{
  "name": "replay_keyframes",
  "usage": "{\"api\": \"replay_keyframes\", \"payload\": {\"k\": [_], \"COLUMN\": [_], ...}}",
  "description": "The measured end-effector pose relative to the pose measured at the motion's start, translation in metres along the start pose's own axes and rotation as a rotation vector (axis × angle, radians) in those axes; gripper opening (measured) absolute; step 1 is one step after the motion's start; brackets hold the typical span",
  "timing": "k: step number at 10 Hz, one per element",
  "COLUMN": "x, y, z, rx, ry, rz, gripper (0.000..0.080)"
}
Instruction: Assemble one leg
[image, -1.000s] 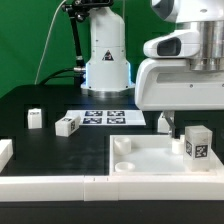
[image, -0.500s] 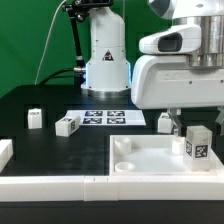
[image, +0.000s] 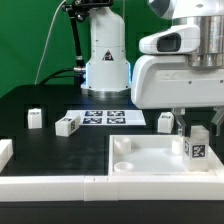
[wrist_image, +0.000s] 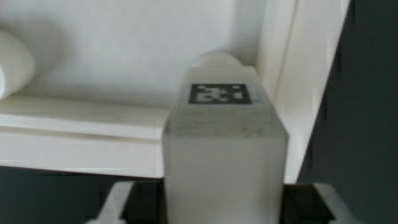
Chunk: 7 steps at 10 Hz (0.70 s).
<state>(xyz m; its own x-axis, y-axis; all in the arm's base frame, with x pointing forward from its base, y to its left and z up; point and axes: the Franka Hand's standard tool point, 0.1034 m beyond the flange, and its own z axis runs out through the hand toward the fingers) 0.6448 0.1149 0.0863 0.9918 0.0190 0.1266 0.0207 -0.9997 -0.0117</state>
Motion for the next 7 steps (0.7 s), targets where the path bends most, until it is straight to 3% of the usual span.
{"api": "replay_keyframes", "payload": {"k": [5, 7], "x": [0.0008, -0.0012], "y": [0.0018, 0.006], "z": [0.0009, 0.0005], "rx": [0.009, -0.007], "ry": [0.025, 0.032], "rz": [0.544, 0.749], "gripper": [0.0291, 0.0305]}}
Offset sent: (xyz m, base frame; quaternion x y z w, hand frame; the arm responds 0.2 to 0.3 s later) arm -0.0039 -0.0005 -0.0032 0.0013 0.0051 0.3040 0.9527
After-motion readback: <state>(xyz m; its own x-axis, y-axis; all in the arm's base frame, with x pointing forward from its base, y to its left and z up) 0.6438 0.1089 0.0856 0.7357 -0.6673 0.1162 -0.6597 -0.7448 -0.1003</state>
